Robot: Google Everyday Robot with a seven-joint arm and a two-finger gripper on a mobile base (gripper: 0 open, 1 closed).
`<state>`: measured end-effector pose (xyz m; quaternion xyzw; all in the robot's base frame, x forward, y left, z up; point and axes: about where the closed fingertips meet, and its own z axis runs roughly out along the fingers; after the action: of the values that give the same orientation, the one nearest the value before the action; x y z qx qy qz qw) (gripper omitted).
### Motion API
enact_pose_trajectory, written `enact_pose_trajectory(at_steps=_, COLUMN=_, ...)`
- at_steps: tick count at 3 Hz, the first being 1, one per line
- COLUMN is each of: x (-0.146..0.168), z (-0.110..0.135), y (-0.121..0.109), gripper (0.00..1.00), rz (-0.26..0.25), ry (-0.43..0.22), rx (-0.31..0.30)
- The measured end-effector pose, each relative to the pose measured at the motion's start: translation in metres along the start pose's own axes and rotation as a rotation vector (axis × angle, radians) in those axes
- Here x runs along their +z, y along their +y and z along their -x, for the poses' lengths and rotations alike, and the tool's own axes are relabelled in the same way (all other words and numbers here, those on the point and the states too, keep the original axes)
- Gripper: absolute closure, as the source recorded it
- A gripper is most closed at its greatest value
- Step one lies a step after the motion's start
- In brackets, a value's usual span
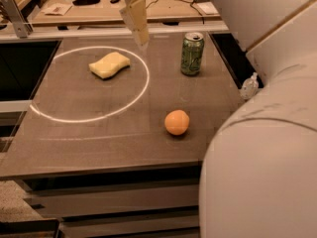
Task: Move sponge near green can
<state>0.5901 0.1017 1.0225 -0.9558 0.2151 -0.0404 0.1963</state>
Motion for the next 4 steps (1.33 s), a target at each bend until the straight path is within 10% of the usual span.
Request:
enact_pose_trajectory(at_steps=2, x=0.007, z=0.045, y=0.01, gripper=0.0, rz=-0.041, ry=-0.14, rx=0.07)
enact_pose_trajectory(at_steps=4, x=0.02, z=0.038, y=-0.009, gripper=0.0, rz=-0.157, ry=-0.083, rx=0.237)
